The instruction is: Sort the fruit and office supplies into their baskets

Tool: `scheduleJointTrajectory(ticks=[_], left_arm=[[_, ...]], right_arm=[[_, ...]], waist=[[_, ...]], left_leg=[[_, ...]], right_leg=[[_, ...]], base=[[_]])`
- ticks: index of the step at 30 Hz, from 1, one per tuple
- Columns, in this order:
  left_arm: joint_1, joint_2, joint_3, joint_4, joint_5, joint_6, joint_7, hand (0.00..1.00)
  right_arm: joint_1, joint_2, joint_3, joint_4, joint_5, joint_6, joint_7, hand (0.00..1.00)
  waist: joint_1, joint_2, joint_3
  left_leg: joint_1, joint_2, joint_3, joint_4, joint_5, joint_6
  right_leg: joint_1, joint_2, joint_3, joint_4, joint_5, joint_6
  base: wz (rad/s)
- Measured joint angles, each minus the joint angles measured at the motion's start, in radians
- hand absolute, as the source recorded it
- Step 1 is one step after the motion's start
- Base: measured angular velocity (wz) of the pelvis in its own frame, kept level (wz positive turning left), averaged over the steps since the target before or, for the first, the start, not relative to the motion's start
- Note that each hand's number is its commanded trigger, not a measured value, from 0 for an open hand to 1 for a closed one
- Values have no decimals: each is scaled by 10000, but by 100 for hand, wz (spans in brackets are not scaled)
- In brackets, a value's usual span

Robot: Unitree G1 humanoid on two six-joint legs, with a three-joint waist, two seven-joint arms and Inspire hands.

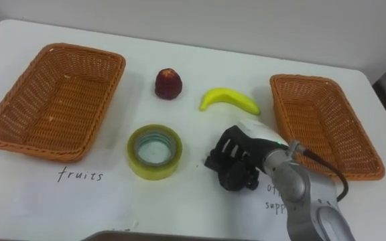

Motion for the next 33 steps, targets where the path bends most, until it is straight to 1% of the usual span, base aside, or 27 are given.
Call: scheduleJointTrajectory(ticks=[2, 4, 6, 8, 11, 13, 14, 17, 19, 21, 22, 24, 27, 28, 30, 33], left_arm=[[21, -26, 62, 121, -32, -7, -13, 0], [18, -27, 72, 206, -111, -8, -11, 0], [18, -40, 73, 249, -110, -11, -11, 0], [1, -40, 92, 295, -108, -19, -12, 0], [8, -97, 161, 308, -105, -49, -16, 0], [27, -145, 176, 303, -99, -72, -18, 0], [49, -194, 237, 303, -99, -124, -19, 0], [96, -236, 307, 312, -95, -191, -14, 0], [142, -271, 447, 351, -100, -245, -12, 0], [254, -269, 465, 355, -93, -249, 3, 0], [282, -269, 471, 355, -90, -249, 9, 0], [339, -270, 560, 375, -87, -255, 23, 0], [428, -270, 619, 397, -90, -256, 154, 0], [443, -273, 644, 403, -89, -255, 185, 0], [484, -274, 678, 402, -82, -254, 252, 0], [490, -312, 836, 402, -87, -281, 395, 0]], right_arm=[[97, -5, -36, -112, 231, -37, -1, 100], [98, -11, -46, -354, 520, -40, -14, 100], [96, -22, -56, -834, 748, -180, -84, 100], [94, -22, -94, -1156, 934, -299, -160, 100], [95, -20, -259, -1486, 1051, -468, -355, 100], [101, 2, -461, -1587, 1173, -576, -484, 100], [98, 7, -662, -1651, 1398, -617, -639, 100], [88, 17, -1150, -1661, 1876, -773, -1206, 100], [82, 17, -1459, -1757, 2303, -789, -1455, 100], [37, 23, -1719, -1980, 2649, -809, -1904, 100], [24, 23, -1737, -2021, 2661, -829, -2033, 100], [22, 22, -1862, -2033, 2918, -994, -2360, 100], [22, 22, -1910, -2034, 3104, -1024, -2656, 100], [22, 21, -1926, -2040, 3115, -1027, -2702, 100], [16, 13, -2028, -2068, 3169, -1040, -2907, 100], [-96, -7, -2336, -2072, 3321, -1251, -3486, 100]], waist=[[-32, 10, 9], [-116, 41, 39], [-240, 101, 81], [-275, 124, 94], [-283, 159, 88], [-311, 203, 52], [-304, 211, 25], [-299, 236, 12], [-306, 260, 3], [-331, 292, 6], [-340, 295, 7], [-358, 310, 18], [-369, 321, 26], [-369, 284, 2], [-363, 291, 7], [-431, 291, 18]], left_leg=[[20, -11, 11, 7, 0, 1], [12, -17, 12, 5, 0, 1], [7, -13, 10, 3, 0, 2], [-3, 4, 10, -7, 0, 1], [-16, 16, 9, -6, -1, -1], [-16, 7, 32, -1, -1, -1], [-14, -3, 34, 3, 0, 1], [-14, -11, 33, 47, 1, 2], [-2, -10, 25, 62, 1, 2], [24, -6, 29, 72, 2, 1], [30, -5, 28, 77, 2, 1], [38, -4, 27, 85, 3, 0], [38, -9, 30, 100, 3, 0], [41, -11, 29, 100, 3, 0], [43, -11, 21, 99, 2, 0], [47, -4, 29, 91, 2, 0]], right_leg=[[28, -11, 26, -15, 0, 1], [28, -20, 25, -26, 3, 6], [25, -20, 24, -26, 3, 7], [5, -4, 18, -26, 3, 7], [-7, 13, -6, -23, 4, 6], [-1, 3, -27, -13, 4, 6], [2, -8, -26, -10, 3, 6], [28, -24, -59, -10, 3, 7], [55, -27, -68, -11, 3, 7], [76, -21, 1, -10, 3, 7], [81, -20, 6, -10, 3, 7], [95, -20, 10, -10, 4, 6], [98, -26, 12, 7, 4, 6], [95, -26, 16, 15, 4, 6], [90, -27, 17, 28, 4, 6], [48, -26, 22, 122, 4, 6]], base=[[0], [0], [0], [0], [0], [0], [0], [0], [0], [0], [0], [0], [0], [0], [0], [0]])
